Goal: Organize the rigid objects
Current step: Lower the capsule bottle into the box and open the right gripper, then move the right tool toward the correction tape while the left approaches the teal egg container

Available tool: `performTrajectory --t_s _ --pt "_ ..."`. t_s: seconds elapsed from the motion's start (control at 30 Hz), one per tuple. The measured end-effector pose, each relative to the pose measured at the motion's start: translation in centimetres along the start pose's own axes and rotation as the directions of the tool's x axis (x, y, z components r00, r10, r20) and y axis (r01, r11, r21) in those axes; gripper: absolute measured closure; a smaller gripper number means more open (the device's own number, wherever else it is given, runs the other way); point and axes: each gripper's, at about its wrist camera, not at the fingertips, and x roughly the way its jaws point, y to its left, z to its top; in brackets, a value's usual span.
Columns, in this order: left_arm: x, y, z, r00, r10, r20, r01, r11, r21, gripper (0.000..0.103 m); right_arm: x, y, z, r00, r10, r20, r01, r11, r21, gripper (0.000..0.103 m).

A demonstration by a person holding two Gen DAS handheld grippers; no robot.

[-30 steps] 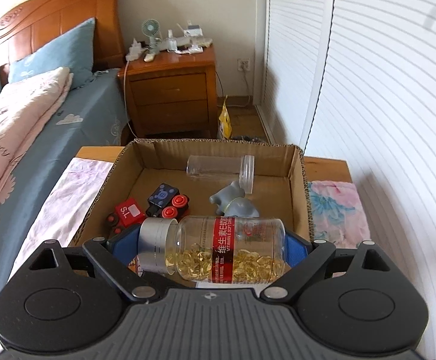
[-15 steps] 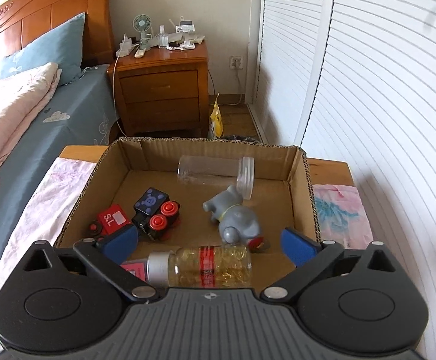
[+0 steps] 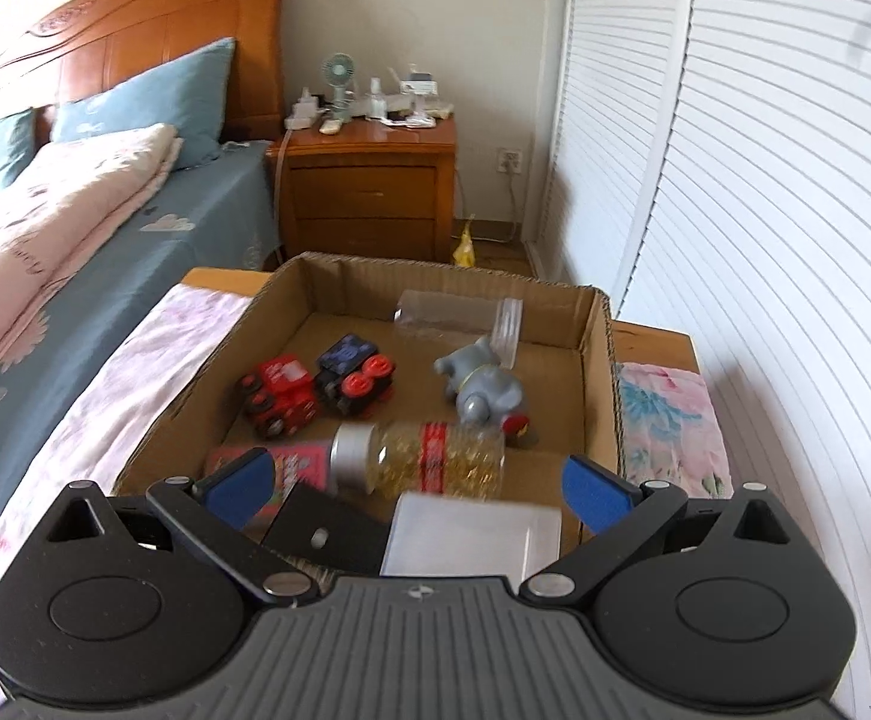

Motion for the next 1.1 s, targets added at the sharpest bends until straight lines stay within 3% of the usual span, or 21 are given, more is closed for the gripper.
performTrajectory --t_s 0.2,0.37,0.53,0.9,1.1 --pt "-0.5 0.3 -0.5 1.000 0.016 -0.012 -0.016 1.000 -0.021 0.001 -2.0 1.4 -3.6 0.998 0.056 0.007 -0.055 0.996 -0.069 0.000" --pt "-1.0 0.5 -0.9 0.999 0.031 -0.017 -0.031 0.999 -0.025 0.001 -2.2 3.1 -6.9 0.989 0.144 -0.038 -0.148 0.982 -0.117 0.000" --pt "-1.6 0.6 -1.3 0.999 0.041 -0.013 -0.041 0.999 -0.021 0.001 -1.2 5.1 -9.3 0.980 0.176 -0.090 -0.187 0.971 -0.147 0.000" --pt "-1.9 1.3 -2.0 0.998 0.063 -0.024 -0.064 0.997 -0.035 0.001 1.7 9.7 -12.9 0.973 0.131 -0.191 -0.179 0.949 -0.260 0.000" --pt "-1.8 1.2 -2.1 0.998 0.056 -0.026 -0.057 0.998 -0.035 0.001 1.3 8.1 -13.5 0.980 0.099 -0.175 -0.139 0.962 -0.235 0.000"
